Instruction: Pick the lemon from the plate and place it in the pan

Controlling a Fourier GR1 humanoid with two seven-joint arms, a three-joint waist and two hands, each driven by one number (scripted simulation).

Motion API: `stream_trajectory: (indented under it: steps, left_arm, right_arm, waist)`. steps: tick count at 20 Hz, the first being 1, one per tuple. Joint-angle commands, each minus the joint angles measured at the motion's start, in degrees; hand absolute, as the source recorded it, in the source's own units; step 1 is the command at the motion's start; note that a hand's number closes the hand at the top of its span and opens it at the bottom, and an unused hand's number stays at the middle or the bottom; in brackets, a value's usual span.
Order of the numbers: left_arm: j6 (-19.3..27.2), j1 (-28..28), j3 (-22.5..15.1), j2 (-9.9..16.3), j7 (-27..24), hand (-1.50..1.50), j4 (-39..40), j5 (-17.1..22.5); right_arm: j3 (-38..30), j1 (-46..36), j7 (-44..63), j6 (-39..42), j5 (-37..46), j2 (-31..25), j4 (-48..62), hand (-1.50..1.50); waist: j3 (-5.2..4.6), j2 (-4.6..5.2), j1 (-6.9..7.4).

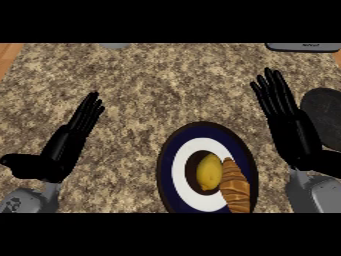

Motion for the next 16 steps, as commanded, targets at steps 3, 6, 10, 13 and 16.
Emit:
stream_trajectory:
  steps: [3,6,10,13,16]
  left_arm:
    - [6.98,2.14,4.92,0.68,3.73,0.0,-1.94,-1.14]
    - [10.09,-0.14,11.75,3.45,6.66,0.0,3.15,0.59]
    - [10.47,1.98,10.39,2.41,8.56,0.0,1.72,1.43]
    - [11.04,0.74,10.65,3.1,11.78,0.0,0.39,1.65]
    - [10.7,-1.43,11.11,3.96,15.5,0.0,-0.27,1.95]
  right_arm:
    - [-4.18,5.59,-6.7,-4.44,-0.89,4.02,-5.43,1.5]
    - [-11.8,10.42,-13.79,-3.41,-6.36,4.15,-9.36,1.5]
    - [-10.57,25.3,-21.85,-17.01,12.1,5.29,-3.78,1.5]
    - [-6.42,38.8,-29.63,-15.78,15.63,7.63,-3.24,-1.5]
    - [-9.44,44.76,-30.8,-16.23,16.46,4.22,-6.87,-1.5]
  waist:
    - [0.96,-0.45,-1.18]
    - [1.09,-0.54,-3.3]
    - [0.97,-0.59,-4.18]
    - [0.99,-0.47,-3.73]
    - [0.9,-0.29,-2.75]
